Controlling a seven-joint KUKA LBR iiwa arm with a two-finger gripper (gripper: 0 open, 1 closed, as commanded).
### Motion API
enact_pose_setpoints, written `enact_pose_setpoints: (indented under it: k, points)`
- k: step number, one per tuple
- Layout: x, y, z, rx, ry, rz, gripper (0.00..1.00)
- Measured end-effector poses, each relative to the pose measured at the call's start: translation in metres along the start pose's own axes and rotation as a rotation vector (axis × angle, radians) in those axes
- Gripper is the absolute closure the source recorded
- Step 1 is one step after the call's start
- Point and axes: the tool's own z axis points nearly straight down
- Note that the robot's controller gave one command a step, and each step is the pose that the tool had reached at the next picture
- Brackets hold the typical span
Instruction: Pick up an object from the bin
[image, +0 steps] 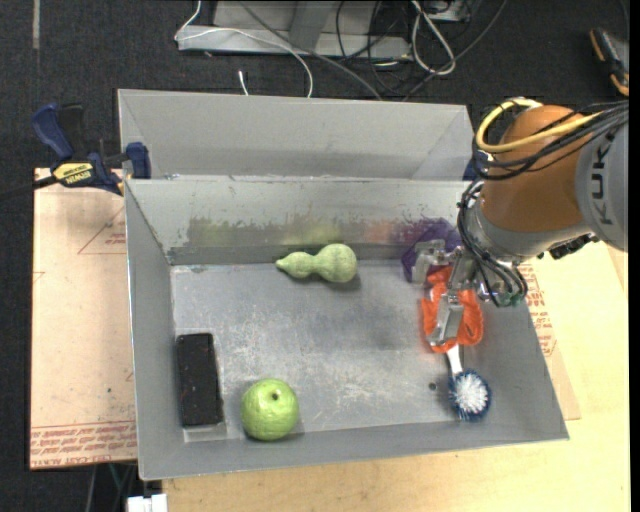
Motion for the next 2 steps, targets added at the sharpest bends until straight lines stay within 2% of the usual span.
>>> enact_pose_setpoints:
  k: [1,2]
  points:
    - [-0.02,-0.023,0.102,-0.004,0.005,-0.452,0.0]
    - [-0.025,-0.03,0.04,0.0,-0.005,-0.404,0.0]
